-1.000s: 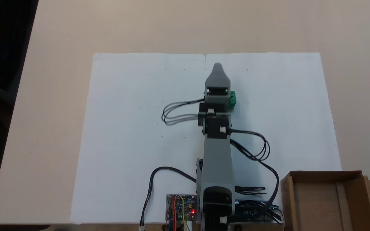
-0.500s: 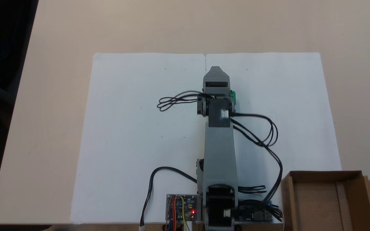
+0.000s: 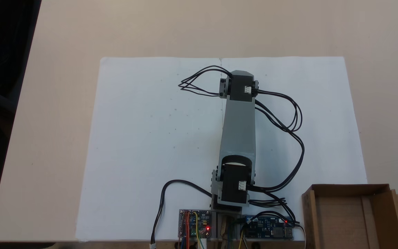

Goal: Grasp a green dice and put it in the bin.

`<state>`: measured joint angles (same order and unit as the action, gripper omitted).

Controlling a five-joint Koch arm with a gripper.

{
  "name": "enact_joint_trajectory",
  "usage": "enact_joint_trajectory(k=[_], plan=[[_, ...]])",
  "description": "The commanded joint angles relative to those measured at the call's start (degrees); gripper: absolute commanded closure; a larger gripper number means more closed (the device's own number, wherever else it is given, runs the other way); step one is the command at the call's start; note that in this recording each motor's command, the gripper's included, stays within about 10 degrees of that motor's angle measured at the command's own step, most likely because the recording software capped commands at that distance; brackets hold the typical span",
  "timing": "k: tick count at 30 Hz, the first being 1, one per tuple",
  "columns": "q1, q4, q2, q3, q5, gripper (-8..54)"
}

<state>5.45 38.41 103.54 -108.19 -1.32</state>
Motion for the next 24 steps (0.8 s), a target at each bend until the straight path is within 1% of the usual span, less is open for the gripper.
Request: enact_joint_trajectory(k=[1, 16, 24], plan=[[1.6, 2.2, 0.4, 3.7, -2.7, 2.3], [5.9, 5.2, -5.5, 4.4, -12.6, 2.2], [7.9, 5.7, -7.9, 4.4, -12.7, 2.1]])
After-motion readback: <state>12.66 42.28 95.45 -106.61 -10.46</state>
